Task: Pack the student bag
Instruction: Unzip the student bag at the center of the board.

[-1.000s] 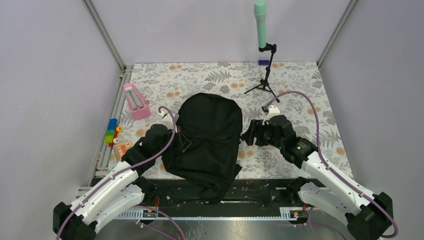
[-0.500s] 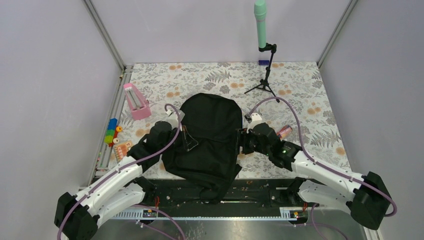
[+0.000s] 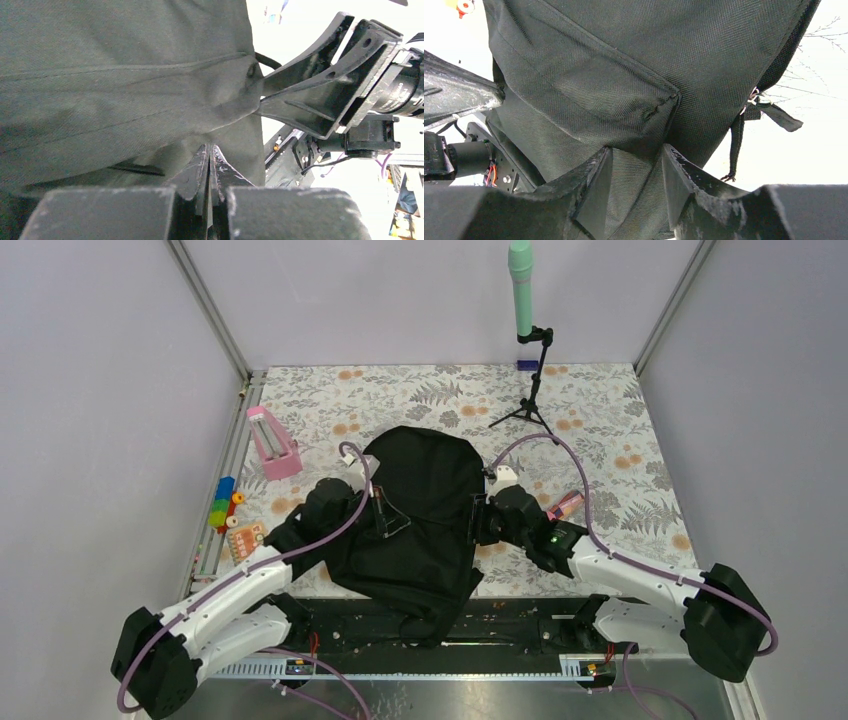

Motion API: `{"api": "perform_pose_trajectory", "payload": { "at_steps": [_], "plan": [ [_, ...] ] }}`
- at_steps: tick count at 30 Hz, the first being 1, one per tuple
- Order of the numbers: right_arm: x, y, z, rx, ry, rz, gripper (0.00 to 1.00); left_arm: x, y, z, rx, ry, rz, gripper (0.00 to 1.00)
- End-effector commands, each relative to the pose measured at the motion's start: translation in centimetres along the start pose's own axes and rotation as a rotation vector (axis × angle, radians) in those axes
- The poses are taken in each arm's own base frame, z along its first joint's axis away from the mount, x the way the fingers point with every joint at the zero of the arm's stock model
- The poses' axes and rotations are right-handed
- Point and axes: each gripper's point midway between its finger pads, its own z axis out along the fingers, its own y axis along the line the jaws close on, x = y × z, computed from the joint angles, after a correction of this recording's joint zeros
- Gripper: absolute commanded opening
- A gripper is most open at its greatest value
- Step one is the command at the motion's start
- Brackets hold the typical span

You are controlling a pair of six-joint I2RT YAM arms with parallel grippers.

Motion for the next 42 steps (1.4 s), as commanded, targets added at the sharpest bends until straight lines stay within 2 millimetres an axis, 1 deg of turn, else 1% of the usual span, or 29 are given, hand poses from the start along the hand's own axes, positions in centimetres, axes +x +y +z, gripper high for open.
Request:
{"api": "perform_pose_trajectory", "payload": {
  "at_steps": [1,2,3,5,6,8,9,10,12,13,15,16,18,21,23,24,26,29,32,37,40,42],
  "plan": [
    [-2.1,1.4,0.1,-0.026,-0.068,0.005,0.48,-1.3,-2.7,0.8,0.1,-0.036,0.032,0.0],
    [-2.2,1.4,-0.1,-0.028,-0.073,0.002,0.5,-1.4,-2.7,0.7,0.091,-0.036,0.047,0.0],
    [-2.3,1.4,-0.3,-0.03,-0.08,-0.007,0.55,-1.6,-2.5,0.5,0.073,-0.041,0.06,0.0],
    [-2.6,1.2,-0.9,-0.018,-0.105,-0.031,0.61,-2.7,-2.5,-0.5,0.037,-0.085,0.088,0.0],
    [-2.9,1.1,-1.3,-0.013,-0.119,-0.046,0.64,-3.1,-2.2,-1.0,0.013,-0.098,0.104,0.09],
    [-3.3,1.1,-2.0,-0.014,-0.139,-0.09,0.67,-4.0,-2.0,-2.1,-0.03,-0.117,0.146,0.41],
    [-3.7,1.3,-2.5,-0.024,-0.154,-0.123,0.68,-4.5,-1.7,-2.7,-0.062,-0.124,0.16,0.54],
    [-3.9,1.6,-2.8,-0.036,-0.164,-0.148,0.68,-4.9,-1.1,-3.2,-0.107,-0.126,0.167,0.64],
    [-4.3,2.6,-3.2,-0.074,-0.18,-0.204,0.69,-5.5,0.4,-4.2,-0.196,-0.126,0.177,0.8],
    [-4.5,3.3,-3.4,-0.095,-0.185,-0.231,0.7,-5.9,1.3,-4.7,-0.245,-0.126,0.176,0.86],
    [-4.7,4.9,-3.6,-0.144,-0.191,-0.279,0.7,-6.1,3.3,-5.4,-0.332,-0.105,0.165,0.94],
    [-4.8,5.8,-3.6,-0.168,-0.196,-0.302,0.7,-6.3,4.2,-5.7,-0.367,-0.095,0.156,0.95],
    [-5.0,7.7,-3.5,-0.215,-0.202,-0.343,0.7,-6.5,5.6,-5.9,-0.407,-0.07,0.132,0.97],
    [-4.8,10.5,-2.7,-0.261,-0.199,-0.379,0.69,-6.4,7.8,-5.6,-0.432,-0.029,0.068,0.97],
    [-4.5,12.1,-1.8,-0.284,-0.183,-0.393,0.67,-6.4,8.6,-5.4,-0.422,-0.001,0.036,0.92],
    [-4.4,12.9,-1.2,-0.289,-0.178,-0.397,0.66,-6.5,8.8,-5.3,-0.413,0.009,0.026,0.88],
    [-3.6,13.6,0.4,-0.279,-0.149,-0.407,0.66,-6.8,8.7,-4.8,-0.38,0.024,0.013,0.8],
    [-3.0,13.9,2.5,-0.24,-0.119,-0.378,0.64,-7.4,8.4,-4.1,-0.347,0.026,0.01,0.78],
    [-2.3,14.2,4.3,-0.224,-0.082,-0.359,0.61,-7.8,8.6,-3.4,-0.338,0.031,-0.009,0.78],
    [-1.7,14.7,6.0,-0.219,-0.06,-0.326,0.58,-7.7,9.1,-2.6,-0.326,0.049,-0.035,0.77],
    [-1.7,14.2,6.9,-0.18,-0.068,-0.311,0.57,-7.5,9.2,-2.1,-0.308,0.064,-0.051,0.74],
    [-1.9,13.7,7.5,-0.148,-0.084,-0.314,0.56,-7.6,9.1,-1.7,-0.293,0.074,-0.06,0.69]
  ]
}}
